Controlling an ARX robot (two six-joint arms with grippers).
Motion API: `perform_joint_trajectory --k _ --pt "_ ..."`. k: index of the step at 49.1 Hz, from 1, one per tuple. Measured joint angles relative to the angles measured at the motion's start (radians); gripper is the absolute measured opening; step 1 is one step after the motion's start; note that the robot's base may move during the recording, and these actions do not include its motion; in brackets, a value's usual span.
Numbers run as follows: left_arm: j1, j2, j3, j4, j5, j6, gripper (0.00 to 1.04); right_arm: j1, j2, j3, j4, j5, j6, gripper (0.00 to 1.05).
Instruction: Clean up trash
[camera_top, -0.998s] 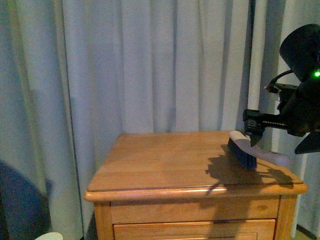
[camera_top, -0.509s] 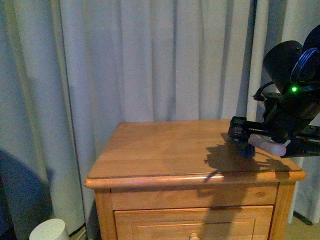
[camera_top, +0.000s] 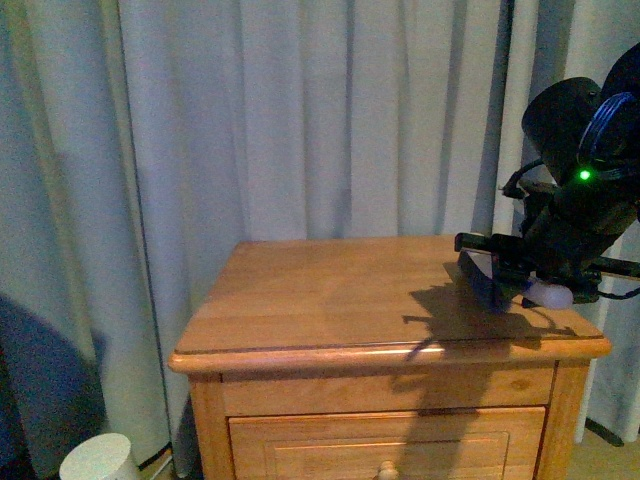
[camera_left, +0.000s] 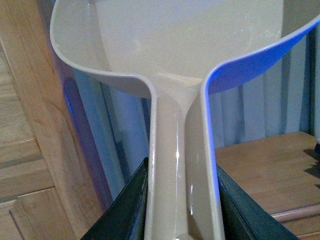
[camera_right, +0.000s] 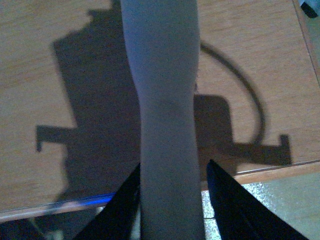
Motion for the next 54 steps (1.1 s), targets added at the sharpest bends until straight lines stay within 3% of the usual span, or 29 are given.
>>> perform_joint_trajectory --k 14,22,36,54 --pt "0.000 0.000 0.000 0.000 0.000 0.000 0.29 0.010 -0.034 -0.036 0.031 -0.013 -0.003 0.20" --pt "0.000 0.000 0.000 0.000 0.000 0.000 0.29 0.016 -0.153 -0.157 0.165 0.028 -0.053 0.20" --pt "0.000 0.000 0.000 0.000 0.000 0.000 0.29 0.028 -0.589 -0.512 0.491 0.061 -0.183 0.20" --pt "0.000 0.000 0.000 0.000 0.000 0.000 0.29 0.024 -1.147 -0.863 0.571 0.108 -0.259 0.20"
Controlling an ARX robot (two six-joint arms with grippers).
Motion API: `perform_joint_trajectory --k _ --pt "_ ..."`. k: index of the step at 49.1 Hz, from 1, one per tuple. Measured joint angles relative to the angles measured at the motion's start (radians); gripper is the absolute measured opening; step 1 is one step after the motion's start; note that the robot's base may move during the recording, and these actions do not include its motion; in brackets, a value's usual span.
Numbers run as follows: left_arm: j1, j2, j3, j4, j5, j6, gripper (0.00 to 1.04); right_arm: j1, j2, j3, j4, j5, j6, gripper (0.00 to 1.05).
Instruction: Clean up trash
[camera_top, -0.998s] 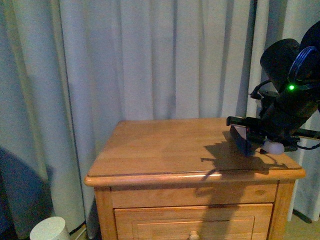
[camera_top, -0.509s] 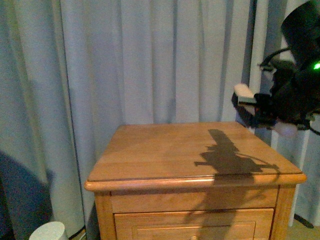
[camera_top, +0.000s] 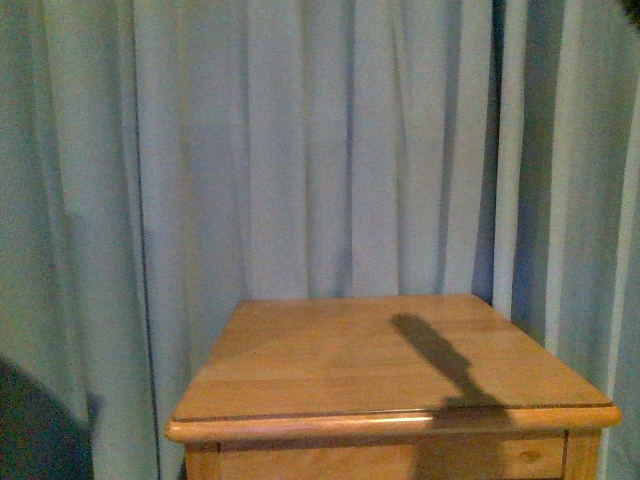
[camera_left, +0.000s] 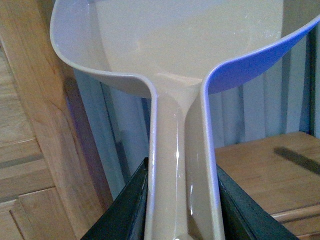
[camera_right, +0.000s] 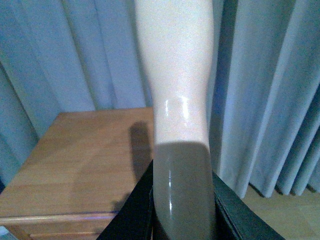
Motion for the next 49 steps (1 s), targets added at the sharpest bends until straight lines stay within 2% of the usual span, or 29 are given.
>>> perform_joint_trajectory --k 5,20,49 --pt "0.000 0.000 0.000 0.000 0.000 0.000 0.29 -0.008 -0.128 -0.062 -0.032 -0.008 0.012 0.20" --pt "0.000 0.000 0.000 0.000 0.000 0.000 0.29 -0.014 -0.364 -0.181 -0.050 0.050 0.028 0.20" --pt "0.000 -0.001 0.000 0.000 0.007 0.000 0.29 -0.023 -0.391 -0.195 -0.033 0.078 0.021 0.20"
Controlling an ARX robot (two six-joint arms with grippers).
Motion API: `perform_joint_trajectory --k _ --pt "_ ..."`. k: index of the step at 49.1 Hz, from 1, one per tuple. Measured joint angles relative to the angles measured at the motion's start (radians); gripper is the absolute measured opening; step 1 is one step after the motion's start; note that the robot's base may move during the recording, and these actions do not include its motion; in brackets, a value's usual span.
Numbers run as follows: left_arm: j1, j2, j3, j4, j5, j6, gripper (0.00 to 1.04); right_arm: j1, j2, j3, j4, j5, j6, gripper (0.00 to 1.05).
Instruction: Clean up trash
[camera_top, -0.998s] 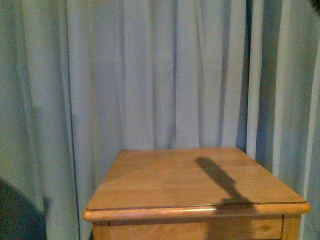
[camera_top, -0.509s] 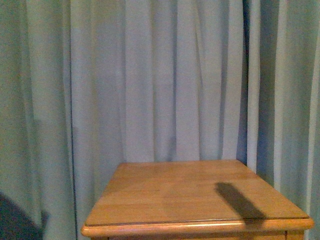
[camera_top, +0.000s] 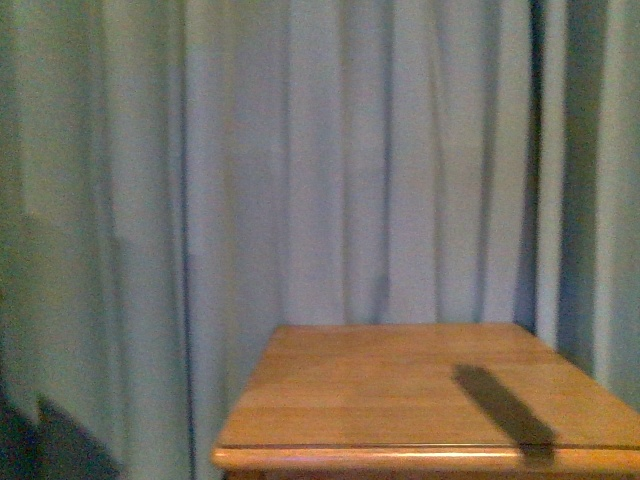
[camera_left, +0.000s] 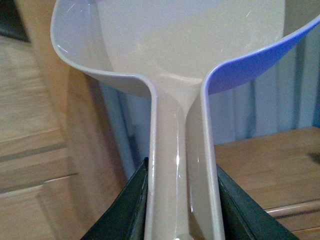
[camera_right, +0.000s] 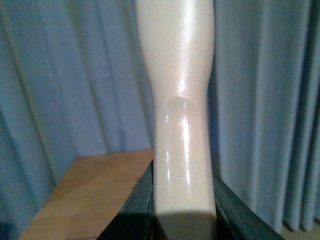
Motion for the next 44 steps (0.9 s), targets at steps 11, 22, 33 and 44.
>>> perform_joint_trajectory --k 11,22,33,44 --pt "0.002 -0.002 -0.001 0.000 -0.010 -0.003 0.29 0.003 0.017 0.000 0.001 -0.016 -0.004 0.20" --pt "0.001 -0.002 -0.001 0.000 -0.007 -0.003 0.29 0.003 0.014 -0.002 0.001 -0.004 -0.004 0.20" --pt "0.002 0.000 -0.002 0.000 -0.006 -0.003 0.29 0.001 0.008 -0.002 0.002 -0.003 -0.004 0.20" --pt "0.003 -0.003 -0.003 0.000 -0.008 -0.003 0.29 0.001 0.008 -0.002 0.002 -0.006 -0.004 0.20"
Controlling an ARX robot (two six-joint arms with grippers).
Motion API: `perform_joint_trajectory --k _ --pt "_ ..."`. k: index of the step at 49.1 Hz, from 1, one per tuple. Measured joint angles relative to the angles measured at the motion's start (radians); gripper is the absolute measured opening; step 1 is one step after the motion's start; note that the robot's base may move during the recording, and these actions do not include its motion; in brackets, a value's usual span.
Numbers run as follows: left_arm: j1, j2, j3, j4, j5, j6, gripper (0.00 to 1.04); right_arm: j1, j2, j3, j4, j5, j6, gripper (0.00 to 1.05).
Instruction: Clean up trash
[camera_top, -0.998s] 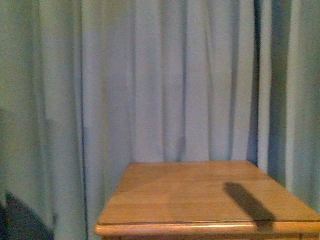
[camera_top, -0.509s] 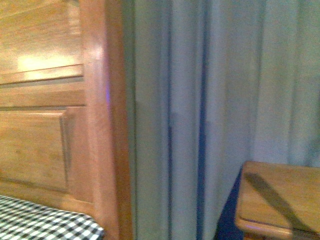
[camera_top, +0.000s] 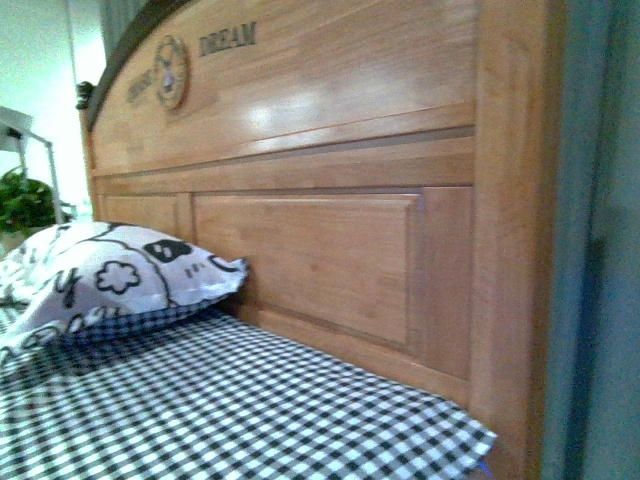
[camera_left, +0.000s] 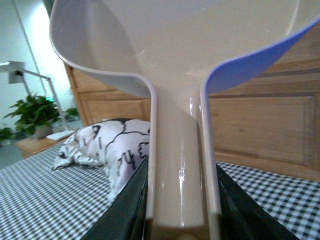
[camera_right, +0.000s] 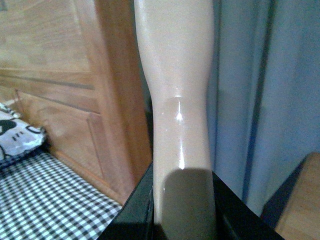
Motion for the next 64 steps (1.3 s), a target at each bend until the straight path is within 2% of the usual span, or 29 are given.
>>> perform_joint_trajectory --k 51,55,56,60,61,64 --pt "0.003 -0.003 0.000 0.000 -0.019 -0.005 0.28 0.004 0.011 -0.002 0.000 -0.019 -0.006 0.20" --pt "0.002 -0.001 0.000 0.000 0.004 -0.005 0.28 0.001 0.010 -0.002 0.000 0.004 -0.006 0.20" --pt "0.000 0.007 0.008 -0.035 0.011 0.006 0.28 0.000 0.009 -0.002 0.000 0.004 -0.006 0.20" --pt "0.032 0.092 0.196 -0.482 0.093 0.094 0.28 0.000 0.005 -0.002 0.000 0.003 -0.006 0.20" --pt "0.039 0.104 0.215 -0.528 0.103 0.109 0.28 0.000 0.002 -0.002 0.000 0.003 -0.006 0.20" --pt "0.106 0.172 0.307 -0.792 0.168 0.205 0.28 0.000 -0.001 -0.002 0.000 0.003 -0.006 0.20"
